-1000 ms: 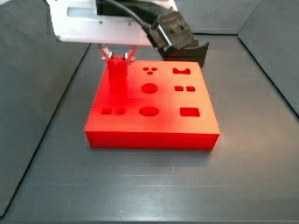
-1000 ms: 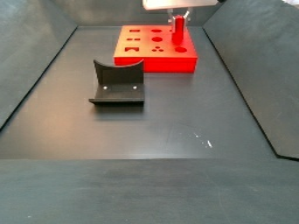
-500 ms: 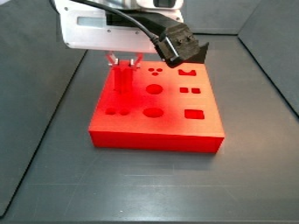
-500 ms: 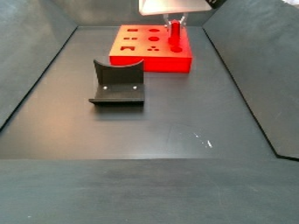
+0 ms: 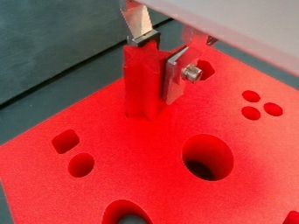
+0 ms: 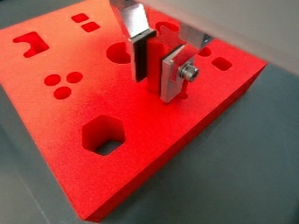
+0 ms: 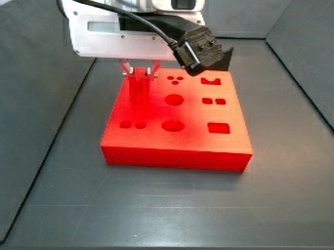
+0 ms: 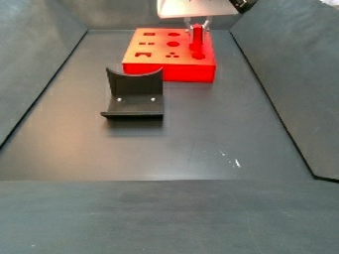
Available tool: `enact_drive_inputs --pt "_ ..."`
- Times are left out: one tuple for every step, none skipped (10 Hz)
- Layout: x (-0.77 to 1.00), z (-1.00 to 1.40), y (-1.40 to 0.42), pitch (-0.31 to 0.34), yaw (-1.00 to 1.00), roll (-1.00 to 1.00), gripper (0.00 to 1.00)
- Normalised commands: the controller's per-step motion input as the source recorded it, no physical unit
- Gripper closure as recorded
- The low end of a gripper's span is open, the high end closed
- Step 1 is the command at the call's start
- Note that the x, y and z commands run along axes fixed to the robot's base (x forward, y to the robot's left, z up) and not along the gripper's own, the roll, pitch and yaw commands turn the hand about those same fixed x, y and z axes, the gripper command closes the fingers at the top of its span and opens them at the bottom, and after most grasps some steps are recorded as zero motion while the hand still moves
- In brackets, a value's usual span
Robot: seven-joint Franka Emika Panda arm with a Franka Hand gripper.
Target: Insert the star object.
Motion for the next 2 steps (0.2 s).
enact_drive_inputs --pt "0.01 -0.12 0.00 0.000 0.00 0.00 1.00" --pt "0.00 0.00 0.00 0.000 0.00 0.00 1.00"
